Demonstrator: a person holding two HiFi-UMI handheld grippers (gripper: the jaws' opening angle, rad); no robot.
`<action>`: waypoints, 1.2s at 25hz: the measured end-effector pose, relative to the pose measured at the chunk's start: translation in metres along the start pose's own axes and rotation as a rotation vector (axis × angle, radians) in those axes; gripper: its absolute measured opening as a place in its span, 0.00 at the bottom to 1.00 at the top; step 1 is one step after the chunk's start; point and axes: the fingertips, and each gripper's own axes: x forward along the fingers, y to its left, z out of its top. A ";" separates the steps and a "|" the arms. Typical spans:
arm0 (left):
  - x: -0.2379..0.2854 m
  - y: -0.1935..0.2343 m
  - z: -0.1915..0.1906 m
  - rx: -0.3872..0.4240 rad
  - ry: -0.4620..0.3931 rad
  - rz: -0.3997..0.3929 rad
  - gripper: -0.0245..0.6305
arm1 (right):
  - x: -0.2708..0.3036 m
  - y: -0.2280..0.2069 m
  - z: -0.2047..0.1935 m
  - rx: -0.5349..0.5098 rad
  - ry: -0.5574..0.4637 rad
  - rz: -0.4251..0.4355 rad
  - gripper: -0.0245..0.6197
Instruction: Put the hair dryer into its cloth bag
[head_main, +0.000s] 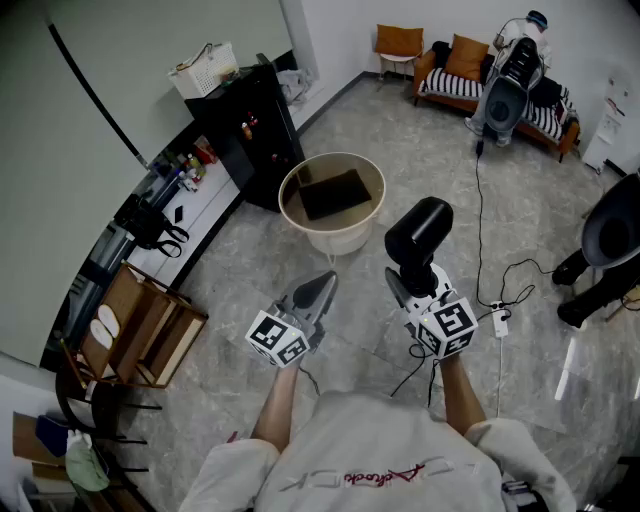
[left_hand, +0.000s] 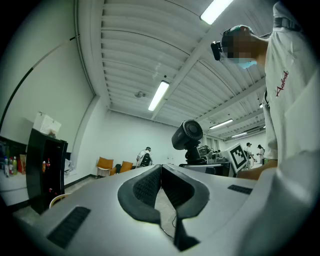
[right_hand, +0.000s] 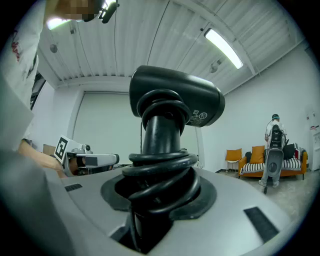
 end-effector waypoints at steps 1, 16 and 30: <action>0.001 0.000 0.001 -0.001 0.000 0.003 0.09 | 0.000 -0.001 0.001 0.002 -0.002 0.001 0.32; 0.021 -0.027 -0.011 -0.013 0.013 0.040 0.09 | -0.033 -0.017 -0.002 0.017 0.015 0.008 0.32; 0.047 -0.047 -0.023 -0.006 0.017 0.091 0.09 | -0.052 -0.051 -0.003 0.019 0.006 0.044 0.32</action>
